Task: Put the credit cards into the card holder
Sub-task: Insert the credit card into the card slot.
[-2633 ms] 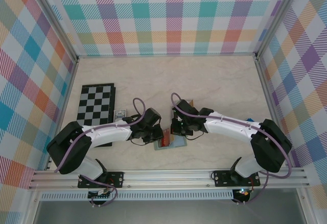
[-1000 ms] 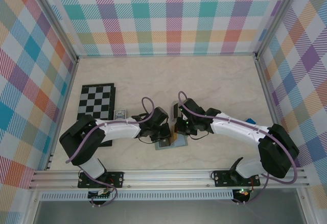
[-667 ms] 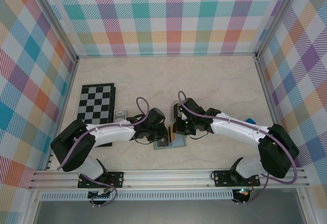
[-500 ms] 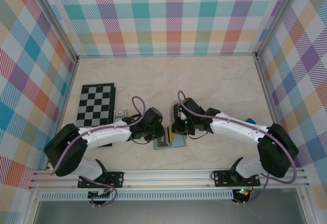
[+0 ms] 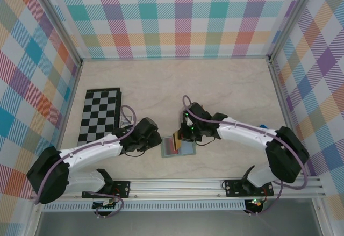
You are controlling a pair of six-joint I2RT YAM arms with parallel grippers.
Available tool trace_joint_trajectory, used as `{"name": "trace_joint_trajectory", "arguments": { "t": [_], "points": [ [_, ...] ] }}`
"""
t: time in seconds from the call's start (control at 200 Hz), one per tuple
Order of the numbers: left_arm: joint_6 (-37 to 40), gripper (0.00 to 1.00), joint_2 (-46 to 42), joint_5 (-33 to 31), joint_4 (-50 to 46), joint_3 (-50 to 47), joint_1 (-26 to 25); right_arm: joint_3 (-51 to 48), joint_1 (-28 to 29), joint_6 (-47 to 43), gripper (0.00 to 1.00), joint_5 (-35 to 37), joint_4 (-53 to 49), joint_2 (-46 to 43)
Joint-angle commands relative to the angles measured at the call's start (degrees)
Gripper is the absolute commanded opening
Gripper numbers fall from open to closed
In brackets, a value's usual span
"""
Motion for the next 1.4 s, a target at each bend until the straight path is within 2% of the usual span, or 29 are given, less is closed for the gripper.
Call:
{"name": "trace_joint_trajectory", "arguments": {
  "t": [0.0, 0.18, 0.405, 0.835, 0.975, 1.395],
  "points": [
    [4.7, 0.52, 4.7, 8.2, 5.9, 0.9, 1.0, -3.5, -2.3, -2.5, 0.02, -1.9, 2.4, -3.3],
    [5.4, 0.44, 11.6, 12.3, 9.3, 2.4, 1.3, -8.3, -4.1, -3.7, 0.02, -6.2, 8.8, -3.4],
    [5.4, 0.39, 13.7, 11.3, 8.3, 2.8, 1.8, -10.6, -4.2, -5.3, 0.02, -9.2, 14.3, -2.1],
    [5.6, 0.31, 16.0, 11.0, 7.7, 2.7, 2.0, -10.8, -4.3, -10.5, 0.02, -7.0, 14.8, 2.2],
    [5.7, 0.3, 16.6, 11.2, 8.4, 2.4, 1.9, -13.0, -4.3, -7.8, 0.02, -9.6, 20.4, 3.5],
    [4.8, 0.32, 15.4, 10.5, 8.9, 1.9, 1.9, -16.2, -3.8, -0.5, 0.04, -9.1, 27.3, 5.8]
  ]
}}
